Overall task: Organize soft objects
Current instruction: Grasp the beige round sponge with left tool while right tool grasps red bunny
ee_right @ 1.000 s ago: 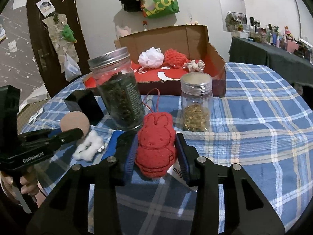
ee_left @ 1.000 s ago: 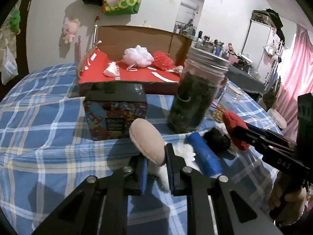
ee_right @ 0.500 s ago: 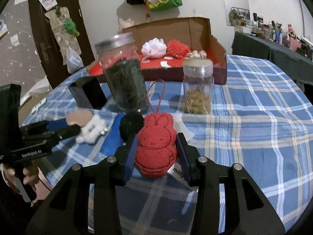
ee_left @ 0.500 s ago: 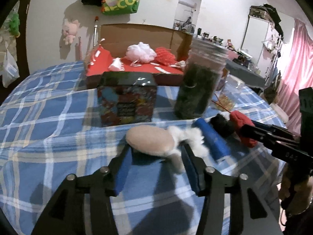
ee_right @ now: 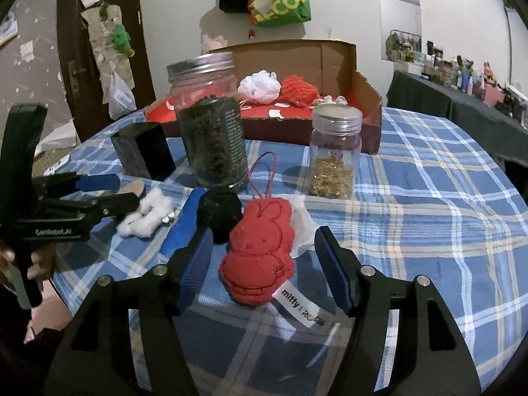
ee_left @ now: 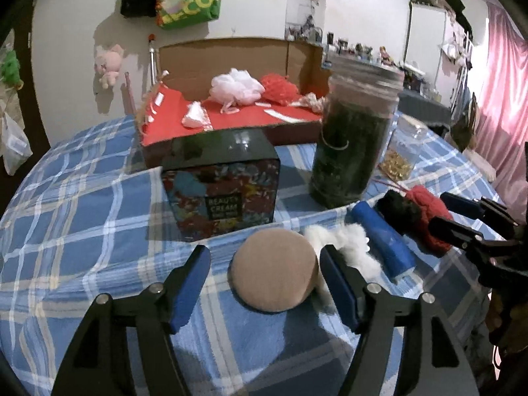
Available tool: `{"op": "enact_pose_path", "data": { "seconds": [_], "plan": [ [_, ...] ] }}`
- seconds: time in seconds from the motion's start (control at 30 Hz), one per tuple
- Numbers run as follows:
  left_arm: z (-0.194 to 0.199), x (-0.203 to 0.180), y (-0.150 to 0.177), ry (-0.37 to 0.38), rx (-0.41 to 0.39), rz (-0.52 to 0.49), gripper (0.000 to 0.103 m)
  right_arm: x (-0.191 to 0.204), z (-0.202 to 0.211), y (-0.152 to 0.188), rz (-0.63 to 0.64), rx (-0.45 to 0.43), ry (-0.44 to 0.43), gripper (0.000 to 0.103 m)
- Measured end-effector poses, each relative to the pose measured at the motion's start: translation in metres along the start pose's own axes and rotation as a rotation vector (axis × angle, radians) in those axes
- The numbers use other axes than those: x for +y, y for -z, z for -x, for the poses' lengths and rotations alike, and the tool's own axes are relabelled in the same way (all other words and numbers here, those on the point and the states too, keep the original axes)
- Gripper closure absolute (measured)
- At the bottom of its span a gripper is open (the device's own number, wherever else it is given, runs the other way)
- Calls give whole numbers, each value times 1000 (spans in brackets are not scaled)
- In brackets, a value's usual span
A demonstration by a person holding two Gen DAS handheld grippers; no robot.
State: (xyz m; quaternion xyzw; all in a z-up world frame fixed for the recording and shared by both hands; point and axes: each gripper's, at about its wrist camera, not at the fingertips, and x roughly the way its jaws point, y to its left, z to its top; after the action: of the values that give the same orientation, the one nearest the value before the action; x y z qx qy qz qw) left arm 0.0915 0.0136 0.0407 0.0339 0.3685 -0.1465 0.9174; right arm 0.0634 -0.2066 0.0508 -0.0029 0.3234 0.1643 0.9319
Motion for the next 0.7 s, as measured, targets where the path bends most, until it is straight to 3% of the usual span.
{"op": "enact_pose_path", "data": {
  "seconds": [0.07, 0.1, 0.13, 0.17, 0.33, 0.53, 0.7],
  "plan": [
    [-4, -1, 0, 6, 20, -9, 47, 4, -2, 2, 20, 0, 8, 42],
    [-5, -2, 1, 17, 21, -8, 48, 5, -3, 2, 26, 0, 11, 47],
    [-3, -2, 2, 19, 15, -5, 49, 6, -4, 3, 33, 0, 11, 61],
    [-1, -1, 3, 21, 9, -5, 52, 7, -5, 4, 36, 1, 7, 66],
    [11, -1, 5, 44, -22, 33, 56, 4, -1, 4, 17, -19, -24, 67],
    [30, -18, -3, 98, -84, 11, 56, 2, 15, -7, -6, -81, -52, 67],
    [21, -38, -10, 138, -71, -15, 56, 4, 11, -11, -11, -83, -53, 67]
  ]
}}
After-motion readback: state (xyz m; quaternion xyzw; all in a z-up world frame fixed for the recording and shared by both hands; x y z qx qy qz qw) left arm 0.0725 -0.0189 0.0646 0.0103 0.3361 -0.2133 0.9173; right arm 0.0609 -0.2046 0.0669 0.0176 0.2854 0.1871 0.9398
